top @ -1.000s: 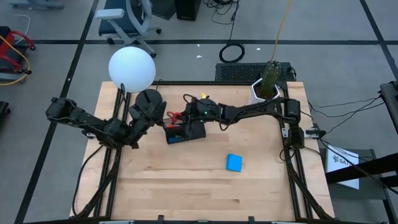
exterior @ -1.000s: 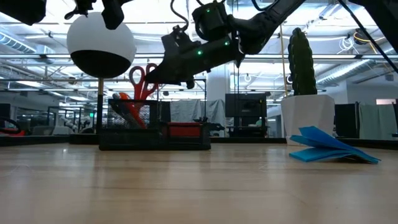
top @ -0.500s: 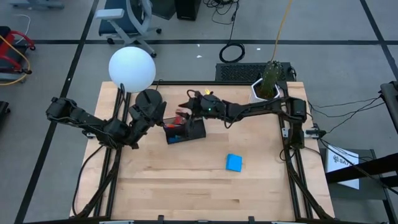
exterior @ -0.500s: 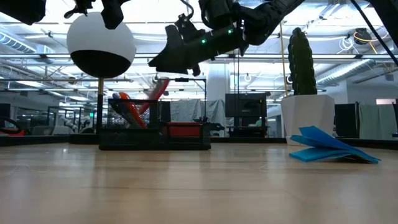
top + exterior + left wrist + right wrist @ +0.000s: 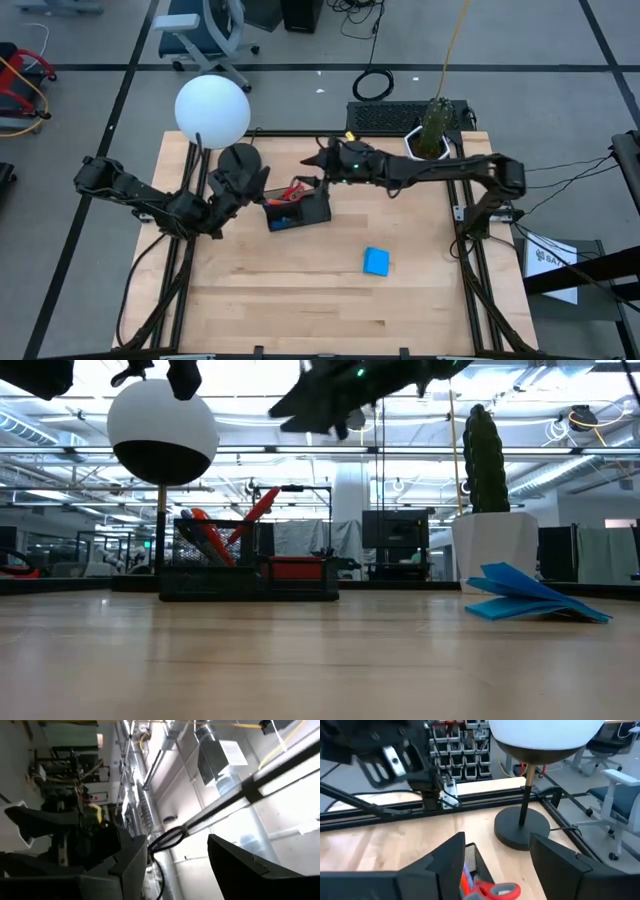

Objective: Pick and place office supplies into organizer
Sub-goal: Put the blue sticky note into the black desk organizer

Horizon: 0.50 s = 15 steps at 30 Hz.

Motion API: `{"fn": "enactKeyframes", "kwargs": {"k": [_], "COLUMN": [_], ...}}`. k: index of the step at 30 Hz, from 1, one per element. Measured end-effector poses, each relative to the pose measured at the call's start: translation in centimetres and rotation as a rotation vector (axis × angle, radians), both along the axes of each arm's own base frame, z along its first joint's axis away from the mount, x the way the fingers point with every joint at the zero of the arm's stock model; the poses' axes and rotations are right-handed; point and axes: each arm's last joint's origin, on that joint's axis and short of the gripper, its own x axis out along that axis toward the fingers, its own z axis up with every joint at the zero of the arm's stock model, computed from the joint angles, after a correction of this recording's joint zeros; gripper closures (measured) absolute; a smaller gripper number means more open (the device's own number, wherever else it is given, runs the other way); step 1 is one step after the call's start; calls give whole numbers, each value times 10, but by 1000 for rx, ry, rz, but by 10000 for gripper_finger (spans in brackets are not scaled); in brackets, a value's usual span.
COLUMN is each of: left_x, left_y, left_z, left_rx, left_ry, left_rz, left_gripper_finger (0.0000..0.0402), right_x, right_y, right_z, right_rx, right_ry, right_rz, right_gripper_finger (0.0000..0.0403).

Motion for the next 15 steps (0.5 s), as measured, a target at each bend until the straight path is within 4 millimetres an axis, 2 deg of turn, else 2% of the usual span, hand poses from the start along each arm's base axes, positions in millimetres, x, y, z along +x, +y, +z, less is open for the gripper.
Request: {"fn": "enactKeyframes", "kwargs": {"k": [4,8,15], "left_x": [1,2,6], "left_y": [-1,-3,-6], "left_z": [0,0,-2], "left_rx": [38,54,69], "left_ry": [-1,-6,-16], "left_rz": [-37,-88,-198], "left_gripper_finger": [190,190,190], "right_x": [-19,-38,-67], "right_y": [12,34,79], "right_z": [14,23,20], "right_rx": [10,19,66], "right_ry": [80,172,410], "right_rz": [25,81,299], "right_gripper_finger": [199,201,198]}}
